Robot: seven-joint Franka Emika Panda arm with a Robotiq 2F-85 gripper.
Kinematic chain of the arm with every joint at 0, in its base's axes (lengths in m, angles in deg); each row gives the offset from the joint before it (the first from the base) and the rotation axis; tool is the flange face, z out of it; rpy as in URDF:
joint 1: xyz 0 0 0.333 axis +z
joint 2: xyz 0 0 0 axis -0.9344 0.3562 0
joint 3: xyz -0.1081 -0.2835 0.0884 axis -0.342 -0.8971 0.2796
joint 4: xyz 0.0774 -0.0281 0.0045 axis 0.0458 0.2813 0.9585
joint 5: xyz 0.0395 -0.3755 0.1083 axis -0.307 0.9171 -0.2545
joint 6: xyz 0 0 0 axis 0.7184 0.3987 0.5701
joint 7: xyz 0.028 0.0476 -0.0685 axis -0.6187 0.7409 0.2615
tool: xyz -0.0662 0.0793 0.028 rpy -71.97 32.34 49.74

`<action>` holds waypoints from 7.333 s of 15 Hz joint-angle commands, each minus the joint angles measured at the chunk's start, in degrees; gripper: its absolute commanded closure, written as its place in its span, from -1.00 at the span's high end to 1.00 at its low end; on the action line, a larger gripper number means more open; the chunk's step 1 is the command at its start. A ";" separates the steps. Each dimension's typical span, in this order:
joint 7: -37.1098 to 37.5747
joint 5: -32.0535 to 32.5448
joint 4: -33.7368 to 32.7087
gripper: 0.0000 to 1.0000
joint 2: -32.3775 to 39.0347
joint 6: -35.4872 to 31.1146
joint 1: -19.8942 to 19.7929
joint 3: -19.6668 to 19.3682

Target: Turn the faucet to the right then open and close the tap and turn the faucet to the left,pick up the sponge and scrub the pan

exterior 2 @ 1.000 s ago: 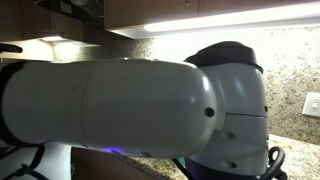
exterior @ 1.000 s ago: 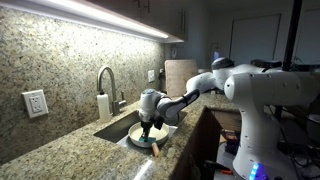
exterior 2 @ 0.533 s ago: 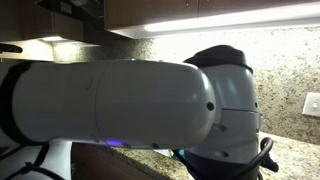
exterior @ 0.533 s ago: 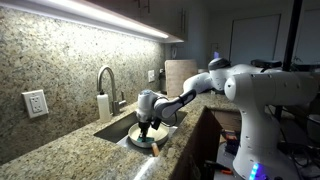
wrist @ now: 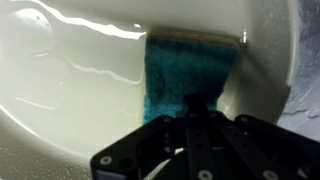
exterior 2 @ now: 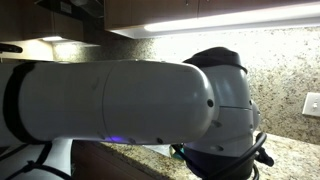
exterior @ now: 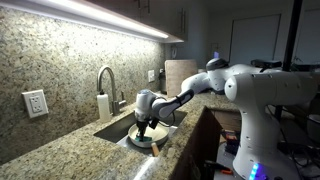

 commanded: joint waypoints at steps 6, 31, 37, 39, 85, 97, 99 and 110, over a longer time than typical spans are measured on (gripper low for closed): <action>-4.61 -0.05 -8.52 -1.00 -0.01 -1.27 5.26 -0.52; -0.95 -0.25 -16.02 -1.00 0.00 1.04 2.49 -1.59; 2.02 0.47 -13.53 -1.00 0.00 1.78 -2.62 -1.30; 2.68 0.60 -12.81 -1.00 0.00 2.33 -3.87 -1.18; 12.31 -2.75 -0.85 -1.00 0.45 3.58 -8.33 -1.05; 14.10 -3.89 -7.10 -1.00 0.43 5.99 -10.56 -1.03; 14.68 -3.78 -7.18 -1.00 0.43 6.88 -11.31 -0.79; 16.83 -3.25 -3.85 -1.00 0.43 10.53 -15.91 0.07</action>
